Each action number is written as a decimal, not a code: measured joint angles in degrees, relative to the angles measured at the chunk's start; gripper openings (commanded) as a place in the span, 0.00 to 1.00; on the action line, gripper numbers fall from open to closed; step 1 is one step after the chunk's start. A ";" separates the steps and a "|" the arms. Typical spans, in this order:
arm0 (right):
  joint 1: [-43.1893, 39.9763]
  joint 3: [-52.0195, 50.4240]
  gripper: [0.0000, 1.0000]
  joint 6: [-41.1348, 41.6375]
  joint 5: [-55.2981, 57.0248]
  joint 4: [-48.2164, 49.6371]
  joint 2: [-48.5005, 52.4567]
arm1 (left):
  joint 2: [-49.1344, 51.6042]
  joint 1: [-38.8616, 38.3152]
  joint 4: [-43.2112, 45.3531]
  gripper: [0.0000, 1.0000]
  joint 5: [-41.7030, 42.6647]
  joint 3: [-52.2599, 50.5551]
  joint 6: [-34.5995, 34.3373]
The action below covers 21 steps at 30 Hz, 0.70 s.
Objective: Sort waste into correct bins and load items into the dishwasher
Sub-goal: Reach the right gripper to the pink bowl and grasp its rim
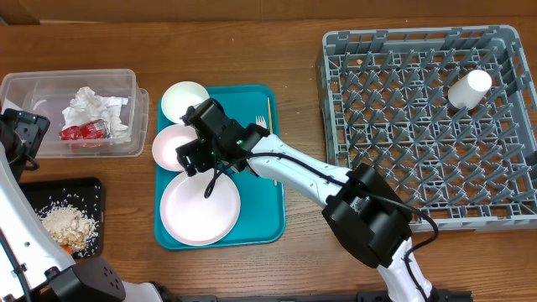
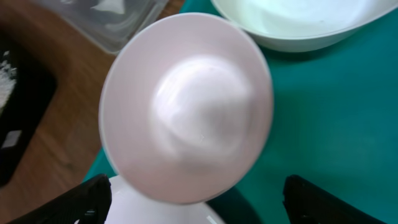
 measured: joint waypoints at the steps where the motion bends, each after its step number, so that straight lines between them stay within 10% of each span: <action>1: -0.04 0.00 0.90 0.74 0.87 1.03 0.55 | 0.00 0.00 0.00 1.00 0.00 0.00 0.00; 14: -1.42 0.00 0.46 3.93 9.33 -1.07 3.45 | 0.00 0.00 0.00 1.00 0.00 0.00 0.00; 21: -5.64 0.15 0.43 5.75 10.82 -7.78 3.39 | 0.00 0.00 0.02 1.00 0.00 0.00 0.00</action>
